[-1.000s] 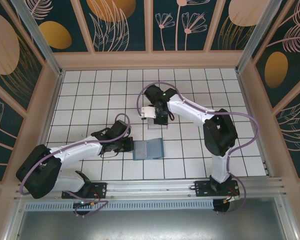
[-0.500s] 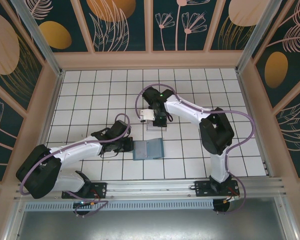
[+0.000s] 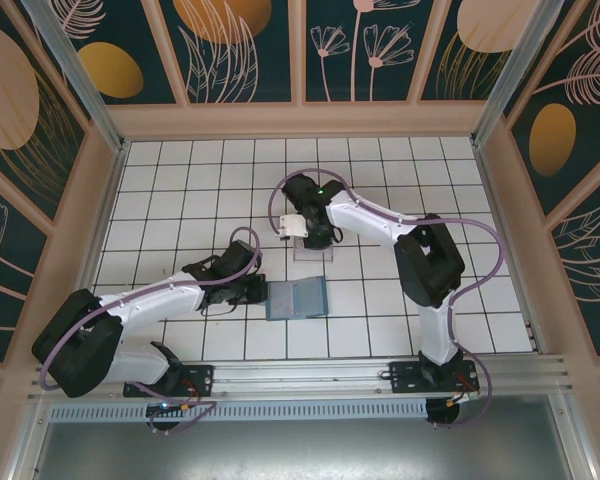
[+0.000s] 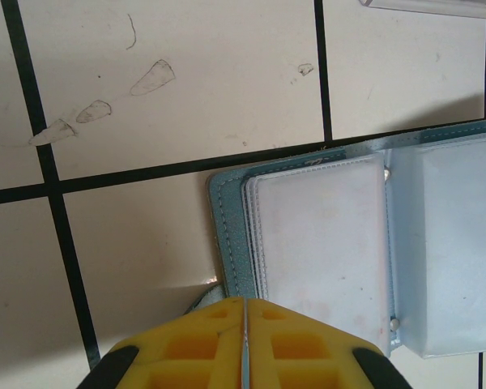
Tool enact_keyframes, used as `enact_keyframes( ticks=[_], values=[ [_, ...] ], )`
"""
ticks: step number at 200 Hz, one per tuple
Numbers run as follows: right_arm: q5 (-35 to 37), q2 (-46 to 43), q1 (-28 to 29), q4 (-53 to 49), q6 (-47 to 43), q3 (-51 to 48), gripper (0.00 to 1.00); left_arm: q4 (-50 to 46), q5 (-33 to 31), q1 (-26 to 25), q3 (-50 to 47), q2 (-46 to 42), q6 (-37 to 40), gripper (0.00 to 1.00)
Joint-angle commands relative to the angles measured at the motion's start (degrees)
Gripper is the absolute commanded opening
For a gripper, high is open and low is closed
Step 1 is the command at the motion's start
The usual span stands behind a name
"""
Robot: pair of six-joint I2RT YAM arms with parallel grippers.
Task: Take the credit cards out of the card holder
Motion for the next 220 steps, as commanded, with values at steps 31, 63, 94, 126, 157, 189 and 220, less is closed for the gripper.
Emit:
enact_keyframes(
  ticks=[31,63,94,126,157,189,220],
  values=[
    [5.0,-3.6,0.1,5.0,-1.0,-3.3,0.44,-1.3,-0.7,-0.1,1.0,0.0,0.4,0.11],
    [7.7,-5.4,0.4,8.2,0.1,-3.6,0.46,-1.6,-1.0,-0.1,1.4,-0.2,0.3,0.11],
    [3.0,-7.7,0.3,8.5,8.4,-1.3,0.44,-1.9,-2.3,-0.2,1.5,-0.8,0.3,0.11],
    [-2.3,-9.5,0.7,10.3,25.0,-0.5,0.39,-2.6,-3.7,0.6,1.3,-1.6,1.0,0.11],
    [-7.4,-11.1,2.6,11.9,44.1,-1.9,0.35,-2.7,-3.9,2.2,0.9,-3.0,1.5,0.13],
    [-7.4,-9.7,4.3,8.6,64.8,-2.4,0.28,-2.8,-5.0,4.1,0.4,-3.6,2.0,0.16],
    [-9.2,-11.3,8.3,9.4,76.2,-8.1,0.21,-1.5,-4.4,6.4,-1.0,-4.6,2.4,0.16]
  ],
)
